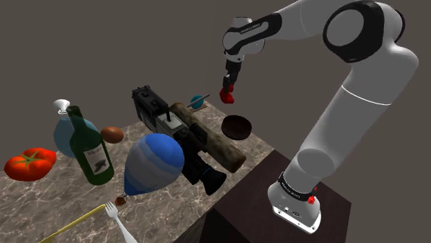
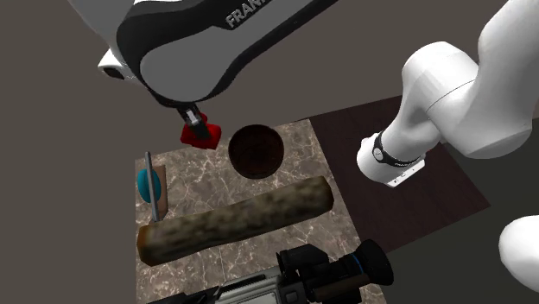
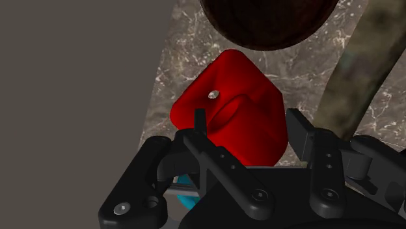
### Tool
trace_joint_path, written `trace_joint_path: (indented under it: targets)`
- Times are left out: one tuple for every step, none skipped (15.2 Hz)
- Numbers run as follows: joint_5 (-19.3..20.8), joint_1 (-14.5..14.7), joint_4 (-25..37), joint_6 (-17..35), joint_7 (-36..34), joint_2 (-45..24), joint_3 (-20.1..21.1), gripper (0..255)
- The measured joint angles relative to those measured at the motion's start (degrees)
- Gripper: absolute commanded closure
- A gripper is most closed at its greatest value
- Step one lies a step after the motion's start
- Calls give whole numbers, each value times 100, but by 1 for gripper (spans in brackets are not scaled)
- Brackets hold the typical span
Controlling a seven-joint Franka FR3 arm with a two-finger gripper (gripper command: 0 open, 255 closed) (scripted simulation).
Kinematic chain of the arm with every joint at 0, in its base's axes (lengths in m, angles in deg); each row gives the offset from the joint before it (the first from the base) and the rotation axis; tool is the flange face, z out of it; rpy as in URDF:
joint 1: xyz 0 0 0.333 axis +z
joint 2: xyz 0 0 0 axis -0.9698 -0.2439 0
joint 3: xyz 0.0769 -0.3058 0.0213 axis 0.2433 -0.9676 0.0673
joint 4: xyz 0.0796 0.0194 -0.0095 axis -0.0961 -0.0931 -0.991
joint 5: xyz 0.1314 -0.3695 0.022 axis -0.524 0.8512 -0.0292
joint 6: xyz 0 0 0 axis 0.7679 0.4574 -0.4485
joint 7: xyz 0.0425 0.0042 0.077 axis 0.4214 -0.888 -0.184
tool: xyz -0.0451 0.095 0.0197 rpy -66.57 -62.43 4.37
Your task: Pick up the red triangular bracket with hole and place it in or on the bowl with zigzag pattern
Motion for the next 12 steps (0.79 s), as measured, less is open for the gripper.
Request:
trace_joint_path:
  targets:
    - [71, -1, -229, 19, -35, 223, -2, 255]
    - [150, -1, -499, 55, -87, 467, 5, 255]
    - [245, 0, -765, 22, -167, 773, 27, 255]
    - [315, -14, -993, 36, -207, 1000, 36, 255]
    - [389, -29, -1243, 36, -265, 1253, 57, 255]
    - [460, -58, -1462, 17, -291, 1496, 64, 255]
    - [506, -60, -1666, 13, -371, 1707, 109, 255]
    - [566, -83, -1877, -27, -428, 1959, 142, 255]
    - [612, -112, -2006, -84, -445, 2151, 153, 255]
    - [635, -122, -2146, -38, -474, 2245, 168, 255]
    - [649, -130, -2220, -5, -482, 2285, 170, 255]
    - [656, -136, -2285, 67, -478, 2277, 162, 255]
